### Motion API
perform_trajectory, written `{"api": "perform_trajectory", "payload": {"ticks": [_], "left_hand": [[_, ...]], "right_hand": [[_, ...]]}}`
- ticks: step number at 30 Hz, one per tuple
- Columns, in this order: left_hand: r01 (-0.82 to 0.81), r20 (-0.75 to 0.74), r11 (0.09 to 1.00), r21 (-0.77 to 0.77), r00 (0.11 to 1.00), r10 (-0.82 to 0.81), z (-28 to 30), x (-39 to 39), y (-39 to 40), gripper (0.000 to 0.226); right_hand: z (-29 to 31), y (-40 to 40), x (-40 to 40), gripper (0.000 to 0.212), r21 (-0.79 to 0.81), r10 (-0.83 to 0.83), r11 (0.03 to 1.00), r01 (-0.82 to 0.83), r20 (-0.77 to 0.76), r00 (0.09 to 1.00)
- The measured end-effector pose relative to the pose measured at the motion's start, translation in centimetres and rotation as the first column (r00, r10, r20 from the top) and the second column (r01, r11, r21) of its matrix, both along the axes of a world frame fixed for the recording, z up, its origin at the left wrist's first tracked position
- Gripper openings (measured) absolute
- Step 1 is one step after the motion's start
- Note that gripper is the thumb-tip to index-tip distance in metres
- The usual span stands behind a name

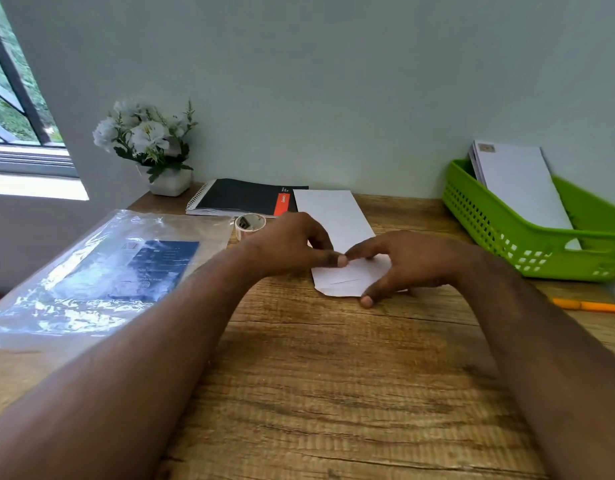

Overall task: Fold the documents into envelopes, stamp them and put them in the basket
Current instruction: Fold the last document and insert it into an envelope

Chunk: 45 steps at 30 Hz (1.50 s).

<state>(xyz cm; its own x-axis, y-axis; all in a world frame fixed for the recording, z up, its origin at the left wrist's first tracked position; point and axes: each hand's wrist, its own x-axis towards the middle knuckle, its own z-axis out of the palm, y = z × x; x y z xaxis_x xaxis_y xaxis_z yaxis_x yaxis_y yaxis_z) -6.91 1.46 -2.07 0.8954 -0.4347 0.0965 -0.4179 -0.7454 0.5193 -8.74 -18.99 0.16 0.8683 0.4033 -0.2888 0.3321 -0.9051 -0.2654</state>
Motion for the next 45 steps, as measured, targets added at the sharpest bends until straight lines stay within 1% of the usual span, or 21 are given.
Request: {"api": "perform_trajectory", "payload": {"ticks": [1,3,5,7,9,11,12,15,16,18,22,25,28,32,34,37,38,40,42,45], "left_hand": [[0.029,-0.056,1.000,-0.010,0.998,-0.029,0.2,-0.1,0.1,0.036],[0.102,-0.155,0.995,0.005,0.983,-0.100,0.6,-0.5,0.2,0.046],[0.129,-0.179,0.990,0.049,0.977,-0.118,0.7,-0.8,0.2,0.052],[0.105,-0.151,0.992,0.076,0.984,-0.093,0.5,-0.8,0.1,0.041],[0.089,-0.112,0.993,0.082,0.991,-0.079,0.2,-0.8,-0.1,0.030],[0.070,-0.093,0.995,0.069,0.994,-0.063,-0.1,-0.8,-0.4,0.027],[0.059,-0.092,0.996,0.059,0.994,-0.054,-0.3,-0.8,-0.4,0.026],[0.047,-0.097,0.997,0.056,0.994,-0.041,-0.6,-0.7,-0.5,0.022],[0.054,-0.104,0.997,0.057,0.993,-0.048,-0.6,-0.6,-0.5,0.018],[0.070,-0.126,0.996,0.047,0.990,-0.064,-0.6,-0.7,-0.6,0.013],[0.059,-0.180,0.998,0.037,0.982,-0.052,-0.4,-0.5,-0.7,0.015],[0.053,-0.207,0.997,0.047,0.977,-0.043,-0.1,-0.5,-0.9,0.016],[0.060,-0.216,0.995,0.074,0.975,-0.043,0.0,-0.6,-1.0,0.015],[0.058,-0.198,0.991,0.118,0.980,-0.033,-0.1,-0.7,-1.0,0.012],[0.062,-0.202,0.991,0.118,0.979,-0.037,-0.1,-0.8,-0.9,0.012],[0.066,-0.205,0.991,0.119,0.978,-0.041,0.0,-0.9,-0.9,0.010],[0.068,-0.214,0.991,0.119,0.976,-0.041,0.1,-0.9,-1.0,0.012],[0.085,-0.227,0.988,0.129,0.973,-0.054,0.2,-1.1,-1.1,0.023],[0.116,-0.185,0.975,0.187,0.979,-0.081,0.4,-1.5,-1.3,0.034],[0.100,0.021,0.936,0.336,0.993,-0.114,0.0,-2.3,-2.6,0.036]], "right_hand": [[-0.1,-0.2,0.1,0.070,0.024,0.000,1.000,0.000,0.000,1.000],[-0.5,-0.4,0.4,0.047,0.127,-0.010,0.992,0.004,0.045,0.999],[-1.0,-0.5,0.8,0.025,0.225,-0.057,0.974,0.031,0.109,0.992],[-1.6,-0.4,1.1,0.020,0.254,-0.090,0.966,0.044,0.173,0.981],[-2.2,-0.1,1.4,0.025,0.266,-0.093,0.963,0.034,0.213,0.973],[-2.7,0.1,1.4,0.032,0.288,-0.097,0.957,0.033,0.210,0.973],[-2.9,0.2,1.4,0.037,0.279,-0.095,0.960,0.034,0.209,0.973],[-3.1,0.3,1.3,0.059,0.174,-0.105,0.983,0.065,0.236,0.966],[-3.2,0.4,1.3,0.066,0.161,-0.114,0.984,0.077,0.239,0.964],[-3.1,0.7,1.3,0.073,0.184,-0.130,0.979,0.091,0.213,0.968],[-3.4,1.4,1.4,0.081,0.279,-0.128,0.956,0.089,0.123,0.984],[-3.3,1.0,1.7,0.091,0.297,-0.148,0.947,0.127,0.049,0.988],[-3.1,-0.1,2.1,0.093,0.266,-0.167,0.951,0.158,0.013,0.986],[-2.8,-1.6,2.3,0.085,0.200,-0.157,0.970,0.142,0.060,0.986],[-2.6,-2.7,2.5,0.085,0.173,-0.179,0.971,0.168,0.050,0.983],[-2.5,-4.8,2.8,0.096,0.185,-0.240,0.953,0.240,-0.020,0.971],[-2.6,-5.2,3.0,0.101,0.189,-0.262,0.945,0.266,-0.045,0.964],[-2.5,-5.5,3.3,0.109,0.183,-0.283,0.939,0.293,-0.075,0.956],[-2.5,-5.4,3.6,0.115,0.163,-0.285,0.942,0.294,-0.076,0.955],[-2.4,-5.0,3.7,0.122,0.121,-0.295,0.945,0.304,-0.085,0.952]]}}
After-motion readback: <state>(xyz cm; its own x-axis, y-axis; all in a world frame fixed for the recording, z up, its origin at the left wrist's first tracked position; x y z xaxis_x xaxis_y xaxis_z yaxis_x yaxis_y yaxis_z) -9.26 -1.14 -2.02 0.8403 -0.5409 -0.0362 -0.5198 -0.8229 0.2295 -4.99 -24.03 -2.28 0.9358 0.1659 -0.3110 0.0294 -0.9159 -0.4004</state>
